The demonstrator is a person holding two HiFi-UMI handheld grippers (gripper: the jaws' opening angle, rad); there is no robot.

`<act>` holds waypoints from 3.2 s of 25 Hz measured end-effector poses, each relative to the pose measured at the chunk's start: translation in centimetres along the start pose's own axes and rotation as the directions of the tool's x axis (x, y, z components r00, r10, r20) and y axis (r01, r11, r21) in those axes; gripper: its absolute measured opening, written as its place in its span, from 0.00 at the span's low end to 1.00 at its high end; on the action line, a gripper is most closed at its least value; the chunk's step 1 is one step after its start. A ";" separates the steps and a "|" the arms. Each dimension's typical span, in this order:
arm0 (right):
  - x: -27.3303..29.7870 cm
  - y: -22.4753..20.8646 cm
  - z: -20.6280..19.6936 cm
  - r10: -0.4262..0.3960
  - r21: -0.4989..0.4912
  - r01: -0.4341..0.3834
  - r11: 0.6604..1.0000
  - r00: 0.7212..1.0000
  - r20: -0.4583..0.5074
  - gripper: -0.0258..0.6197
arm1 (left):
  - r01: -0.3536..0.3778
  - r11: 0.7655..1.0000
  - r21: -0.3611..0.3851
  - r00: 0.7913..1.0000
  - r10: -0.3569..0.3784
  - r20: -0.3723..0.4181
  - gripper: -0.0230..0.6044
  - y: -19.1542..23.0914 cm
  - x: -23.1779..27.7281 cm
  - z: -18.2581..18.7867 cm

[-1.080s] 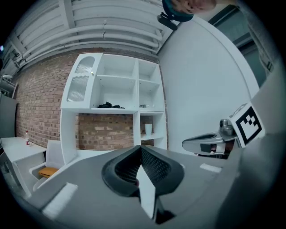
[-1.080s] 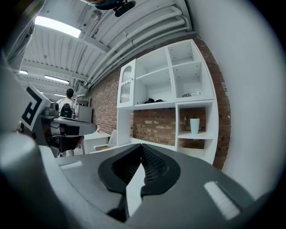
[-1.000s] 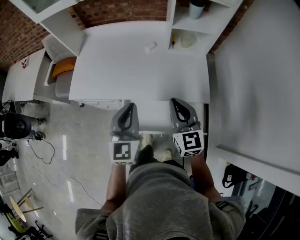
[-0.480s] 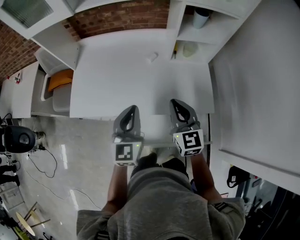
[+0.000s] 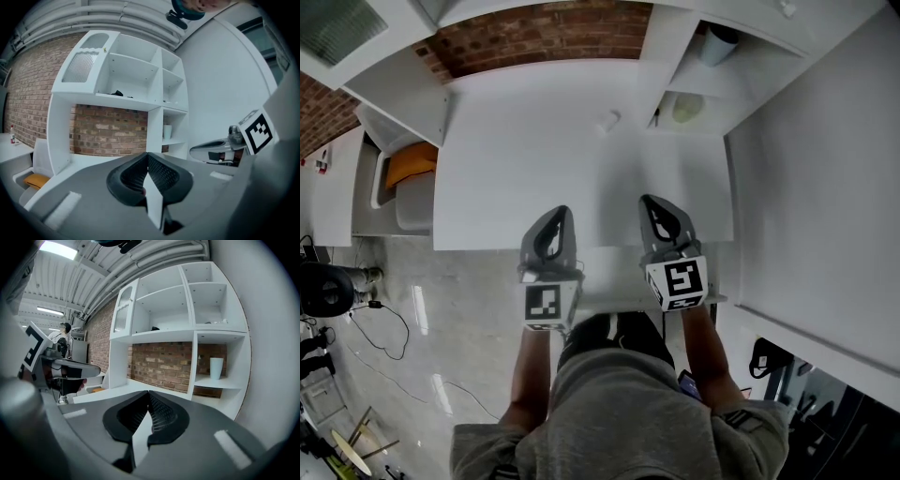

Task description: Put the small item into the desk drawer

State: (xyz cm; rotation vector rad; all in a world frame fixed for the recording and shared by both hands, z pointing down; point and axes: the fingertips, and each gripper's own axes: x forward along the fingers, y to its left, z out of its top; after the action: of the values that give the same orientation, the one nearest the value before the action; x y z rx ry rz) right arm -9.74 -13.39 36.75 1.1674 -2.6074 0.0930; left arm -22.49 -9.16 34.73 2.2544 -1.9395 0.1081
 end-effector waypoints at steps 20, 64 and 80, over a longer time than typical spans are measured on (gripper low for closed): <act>16.8 -7.1 -5.5 0.114 -0.012 -0.115 0.993 0.990 -0.085 0.04 | -0.091 0.996 -0.007 0.993 0.090 -0.078 0.06 5.1 13.9 -6.1; 34.6 -9.8 -20.1 0.162 -0.017 -0.177 0.984 0.931 -0.326 0.52 | -0.126 0.990 -0.065 0.969 0.109 -0.223 0.06 8.8 20.2 -15.8; 33.1 -9.4 -17.6 0.164 -0.017 -0.177 0.984 0.943 -0.291 0.46 | -0.155 0.987 -0.045 0.969 0.143 -0.202 0.06 9.4 18.2 -14.1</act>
State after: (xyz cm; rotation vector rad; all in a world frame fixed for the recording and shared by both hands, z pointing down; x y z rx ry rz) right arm -19.72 -40.55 62.34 0.8391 -2.4306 0.2238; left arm -28.19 -25.83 52.24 1.9745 -1.9748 0.2774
